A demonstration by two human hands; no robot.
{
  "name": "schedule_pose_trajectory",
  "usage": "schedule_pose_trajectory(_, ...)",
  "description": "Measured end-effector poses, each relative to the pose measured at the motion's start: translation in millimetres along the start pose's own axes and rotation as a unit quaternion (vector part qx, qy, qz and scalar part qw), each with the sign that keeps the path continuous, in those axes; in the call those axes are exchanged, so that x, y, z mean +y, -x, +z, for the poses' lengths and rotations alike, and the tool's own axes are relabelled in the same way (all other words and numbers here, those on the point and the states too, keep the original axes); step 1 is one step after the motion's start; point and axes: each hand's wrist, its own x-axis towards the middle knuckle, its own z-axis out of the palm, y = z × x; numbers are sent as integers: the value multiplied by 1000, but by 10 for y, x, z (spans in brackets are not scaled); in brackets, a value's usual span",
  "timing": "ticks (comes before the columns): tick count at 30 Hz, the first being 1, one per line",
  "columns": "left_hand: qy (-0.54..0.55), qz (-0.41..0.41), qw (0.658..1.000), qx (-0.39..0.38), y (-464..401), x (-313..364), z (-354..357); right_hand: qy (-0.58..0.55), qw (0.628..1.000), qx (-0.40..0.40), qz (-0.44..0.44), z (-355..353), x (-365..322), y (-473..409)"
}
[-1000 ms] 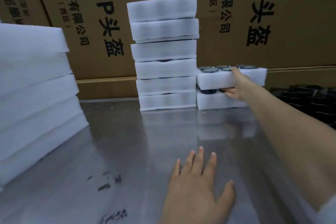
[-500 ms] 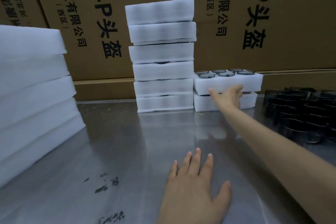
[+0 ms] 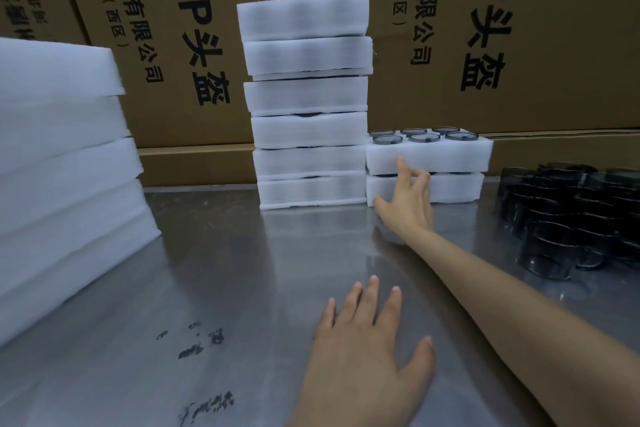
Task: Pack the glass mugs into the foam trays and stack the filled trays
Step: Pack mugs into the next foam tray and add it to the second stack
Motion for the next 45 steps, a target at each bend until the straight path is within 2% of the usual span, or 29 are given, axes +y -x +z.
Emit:
schedule_pose_trajectory(4, 5, -5, 1000, -8, -5, -9, 17, 28, 999, -2, -22, -30, -35, 96)
schedule_pose_trajectory(8, 13, -1, 1000, -17, 5, -30, -10, 107, 989, -15, -99, -98, -89, 356)
schedule_pose_trajectory(12, 21, 1, 1000, -12, -3, -19, -59, 140, 984, -37, -107, -310, -146, 712)
schedule_pose_trajectory(19, 27, -15, 996, 78, 173, 123, -227, 178, 976, -69, -100, -837, -180, 1547)
schedule_pose_trajectory(22, 21, -23, 996, 87, 404, 227, -230, 190, 973, -78, -108, -1063, -201, 1935)
schedule_pose_trajectory(28, 26, 37, 996, 72, 1056, 400, -214, 196, 967, -97, -134, -1472, -290, 2664)
schedule_pose_trajectory(34, 29, 107, 990, 91, 1706, 495, -247, 172, 965, -104, -169, -1726, -285, 3230)
schedule_pose_trajectory(38, -57, 138, 985, 83, 1871, 352, -410, 143, 967, -115, -178, -1842, -254, 3411)
schedule_pose_trajectory(41, -173, 78, 976, 105, 1831, -68, -627, 132, 968, -120, -174, -1889, -240, 3442)
schedule_pose_trajectory(43, -237, -10, 966, 104, 1831, -483, -799, 128, 969, -124, -169, -1905, -248, 3453)
schedule_pose_trajectory(45, -302, -117, 944, 69, 1871, -902, -950, 128, 970, -123, -166, -1907, -256, 3452)
